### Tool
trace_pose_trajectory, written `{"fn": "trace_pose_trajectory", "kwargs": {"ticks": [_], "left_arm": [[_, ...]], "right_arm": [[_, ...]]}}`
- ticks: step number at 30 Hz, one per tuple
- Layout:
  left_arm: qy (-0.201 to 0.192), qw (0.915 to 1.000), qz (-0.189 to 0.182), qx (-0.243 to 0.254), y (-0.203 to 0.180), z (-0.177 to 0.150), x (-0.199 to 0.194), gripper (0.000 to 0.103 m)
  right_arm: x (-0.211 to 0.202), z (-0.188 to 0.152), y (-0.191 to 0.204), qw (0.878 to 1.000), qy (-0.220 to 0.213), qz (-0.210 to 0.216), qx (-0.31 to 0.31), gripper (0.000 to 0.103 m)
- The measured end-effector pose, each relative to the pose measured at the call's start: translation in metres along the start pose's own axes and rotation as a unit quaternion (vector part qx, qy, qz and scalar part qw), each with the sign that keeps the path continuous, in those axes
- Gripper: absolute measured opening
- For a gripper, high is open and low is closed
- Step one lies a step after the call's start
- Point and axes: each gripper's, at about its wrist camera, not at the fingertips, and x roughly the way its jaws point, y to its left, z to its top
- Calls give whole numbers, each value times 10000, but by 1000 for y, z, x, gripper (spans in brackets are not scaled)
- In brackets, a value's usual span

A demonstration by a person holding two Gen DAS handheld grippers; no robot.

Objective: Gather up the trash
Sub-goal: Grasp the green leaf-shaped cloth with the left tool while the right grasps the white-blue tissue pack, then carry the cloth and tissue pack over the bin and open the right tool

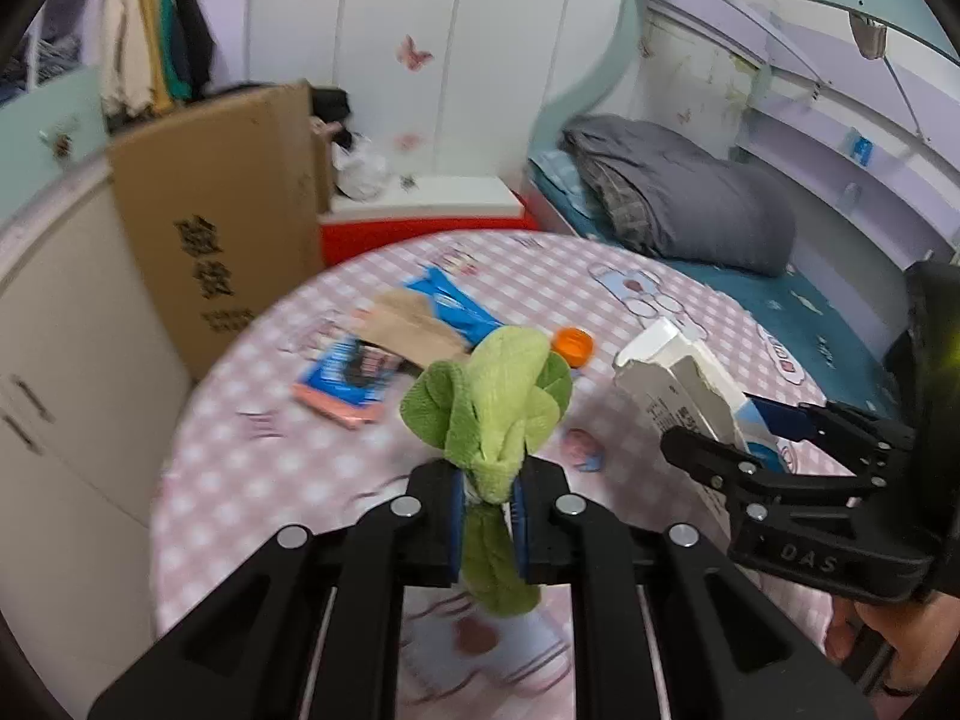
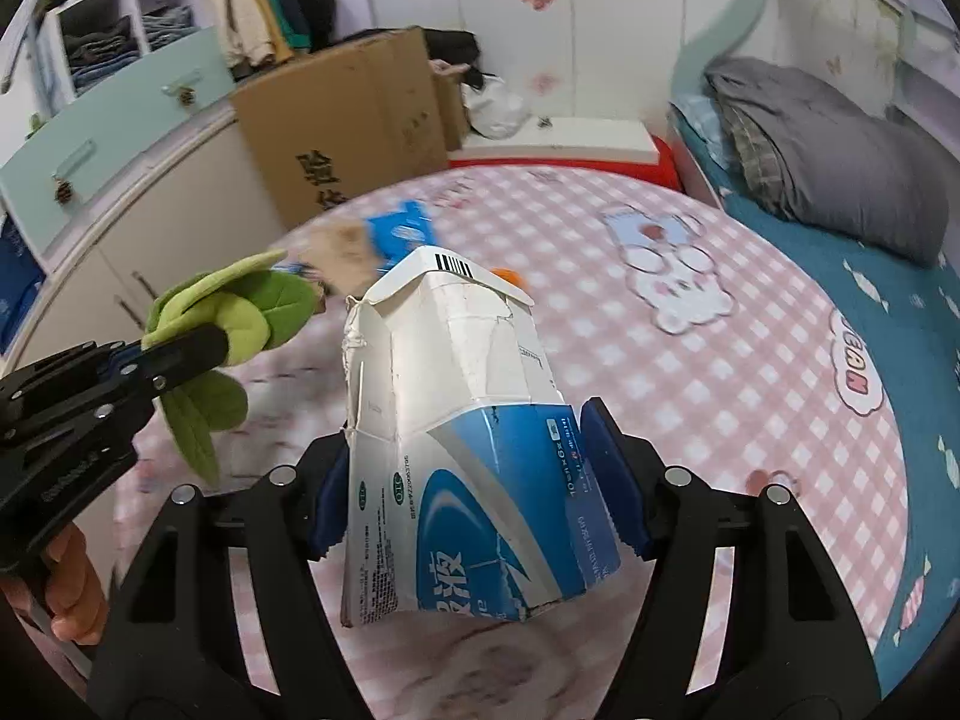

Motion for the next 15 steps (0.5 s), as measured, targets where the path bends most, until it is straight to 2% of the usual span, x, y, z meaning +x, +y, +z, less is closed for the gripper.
{"fn": "trace_pose_trajectory", "kwargs": {"ticks": [8,15], "left_arm": [[-324,9976,347,-512,61,-11,-56,12],[-597,9891,772,-1107,144,-32,-105,12]], "right_arm": [[-27,7,86,9979,-233,387,-471,68],[-23,13,173,9921,-272,848,-884,68]]}}
